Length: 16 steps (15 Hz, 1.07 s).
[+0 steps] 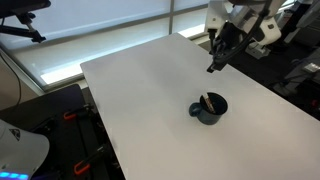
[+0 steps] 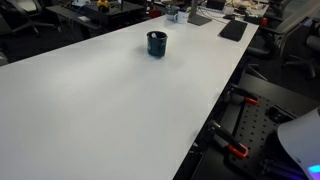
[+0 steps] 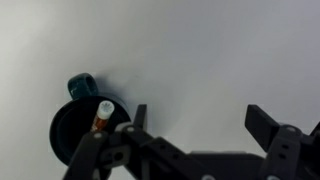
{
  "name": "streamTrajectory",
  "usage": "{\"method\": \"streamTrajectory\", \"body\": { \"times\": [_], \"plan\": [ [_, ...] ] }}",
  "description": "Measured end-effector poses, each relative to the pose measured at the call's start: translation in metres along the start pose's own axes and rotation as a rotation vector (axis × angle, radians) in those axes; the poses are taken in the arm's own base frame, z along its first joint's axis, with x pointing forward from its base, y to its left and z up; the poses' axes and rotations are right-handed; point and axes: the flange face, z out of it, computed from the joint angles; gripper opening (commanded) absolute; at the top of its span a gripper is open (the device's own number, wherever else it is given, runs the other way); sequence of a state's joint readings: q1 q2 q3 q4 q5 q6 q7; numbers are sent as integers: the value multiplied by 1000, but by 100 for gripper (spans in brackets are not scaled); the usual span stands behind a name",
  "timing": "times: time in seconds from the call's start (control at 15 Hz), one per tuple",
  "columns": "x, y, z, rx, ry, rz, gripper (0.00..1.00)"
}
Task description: Take the red marker out of the green mug.
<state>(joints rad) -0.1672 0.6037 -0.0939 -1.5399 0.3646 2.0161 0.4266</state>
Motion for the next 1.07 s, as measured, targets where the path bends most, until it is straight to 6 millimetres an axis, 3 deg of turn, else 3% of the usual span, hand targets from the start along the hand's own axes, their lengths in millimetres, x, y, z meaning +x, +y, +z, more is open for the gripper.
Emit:
{"method": "streamTrajectory", "body": {
  "times": [0.2, 0.4, 0.73, 1.07],
  "plan": [
    [22, 17, 2, -5, -32, 76, 100],
    [34, 30, 18, -23, -47, 107, 100],
    [40, 43, 50, -64, -77, 123, 99],
    [44, 50, 55, -72, -79, 133, 92]
  ]
}}
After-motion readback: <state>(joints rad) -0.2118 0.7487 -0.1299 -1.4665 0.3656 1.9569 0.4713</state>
